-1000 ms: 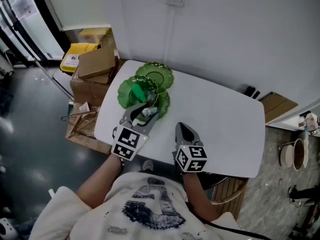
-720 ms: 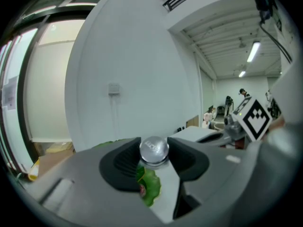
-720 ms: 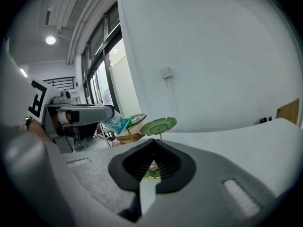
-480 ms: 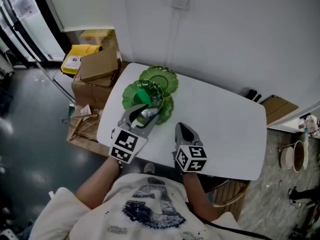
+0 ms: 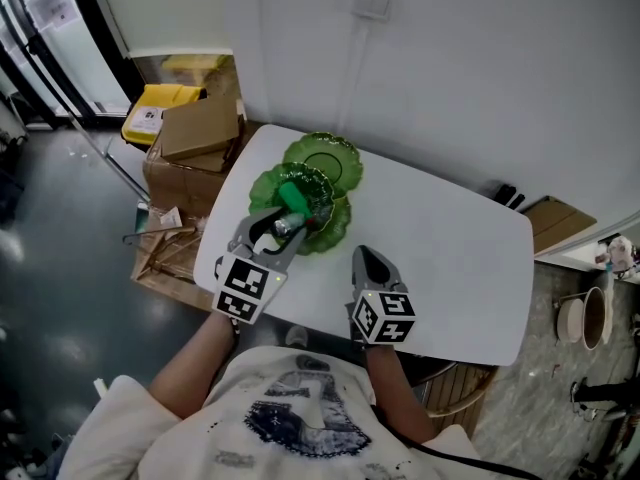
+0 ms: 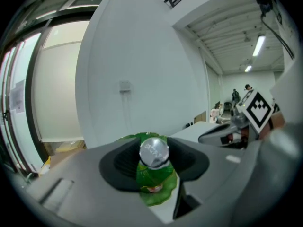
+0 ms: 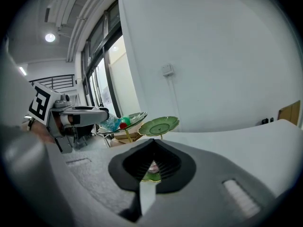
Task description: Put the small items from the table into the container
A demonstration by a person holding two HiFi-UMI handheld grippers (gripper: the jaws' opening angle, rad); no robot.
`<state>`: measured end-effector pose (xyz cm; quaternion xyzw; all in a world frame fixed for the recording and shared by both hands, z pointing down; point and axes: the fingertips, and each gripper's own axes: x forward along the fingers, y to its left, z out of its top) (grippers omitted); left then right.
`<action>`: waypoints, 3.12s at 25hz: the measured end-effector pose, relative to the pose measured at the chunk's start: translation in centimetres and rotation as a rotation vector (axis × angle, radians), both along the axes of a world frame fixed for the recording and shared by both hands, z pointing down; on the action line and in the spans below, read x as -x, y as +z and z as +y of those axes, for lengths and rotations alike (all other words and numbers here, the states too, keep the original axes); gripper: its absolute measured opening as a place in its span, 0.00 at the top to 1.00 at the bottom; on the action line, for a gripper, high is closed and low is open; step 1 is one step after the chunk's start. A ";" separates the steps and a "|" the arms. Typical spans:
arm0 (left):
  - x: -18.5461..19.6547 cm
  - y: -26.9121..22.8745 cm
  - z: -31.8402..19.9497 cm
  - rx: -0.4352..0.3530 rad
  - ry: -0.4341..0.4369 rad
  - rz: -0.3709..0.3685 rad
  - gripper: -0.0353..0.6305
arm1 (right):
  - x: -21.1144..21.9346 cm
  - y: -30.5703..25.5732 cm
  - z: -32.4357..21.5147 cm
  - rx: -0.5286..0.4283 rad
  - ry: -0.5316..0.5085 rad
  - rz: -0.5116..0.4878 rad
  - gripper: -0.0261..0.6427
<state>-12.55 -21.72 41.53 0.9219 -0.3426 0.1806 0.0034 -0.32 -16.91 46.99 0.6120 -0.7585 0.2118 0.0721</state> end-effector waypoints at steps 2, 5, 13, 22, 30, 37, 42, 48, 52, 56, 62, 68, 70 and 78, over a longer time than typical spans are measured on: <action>0.2 0.3 -0.3 -0.003 -0.005 -0.013 0.69 | 0.2 0.0 -0.3 0.000 -0.004 0.001 0.96; 0.3 0.7 -0.8 -0.005 -0.008 -0.032 0.69 | 0.5 0.1 -0.6 0.005 -0.008 0.003 0.96; 0.4 2.2 -1.6 0.022 -0.012 -0.059 0.69 | 0.8 0.4 -1.4 0.009 -0.008 0.009 0.96; 0.6 3.7 -1.9 0.021 -0.043 -0.103 0.69 | 1.1 0.2 -1.9 0.002 -0.015 0.020 0.96; 0.6 4.0 -2.2 0.034 -0.082 -0.137 0.69 | 1.2 -0.4 -2.0 -0.005 -0.024 0.028 0.96; 0.2 4.0 -1.9 0.021 -0.067 -0.146 0.68 | 1.2 -0.8 -1.4 -0.011 -0.025 0.036 0.96; 0.2 3.8 -1.6 0.004 -0.074 -0.134 0.68 | 0.9 -1.0 0.0 -0.013 -0.025 0.041 0.96; -0.1 3.5 -0.4 -0.010 -0.075 -0.125 0.68 | 0.3 -1.2 1.6 -0.027 -0.015 0.039 0.96; 0.0 3.4 0.9 -0.006 -0.087 -0.113 0.68 | -0.3 -1.3 3.2 -0.032 -0.010 0.034 0.96; 0.4 2.9 2.2 -0.048 -0.124 -0.131 0.68 | -1.0 -1.5 5.3 -0.034 -0.007 0.028 0.96; 0.1 2.2 5.6 -0.059 -0.147 -0.114 0.68 | -1.9 -1.4 8.9 -0.028 -0.006 0.014 0.96; -0.4 0.9 10.2 -0.084 -0.125 -0.088 0.77 | -2.4 -2.2 12.4 -0.044 -0.001 0.032 0.96; -0.2 0.2 11.8 -0.111 -0.133 -0.064 0.87 | -2.4 -2.4 13.7 -0.050 0.001 0.033 0.96; 0.9 -0.4 17.8 -0.115 -0.143 -0.019 0.96 | -1.8 -4.6 19.4 -0.117 0.021 -0.012 0.96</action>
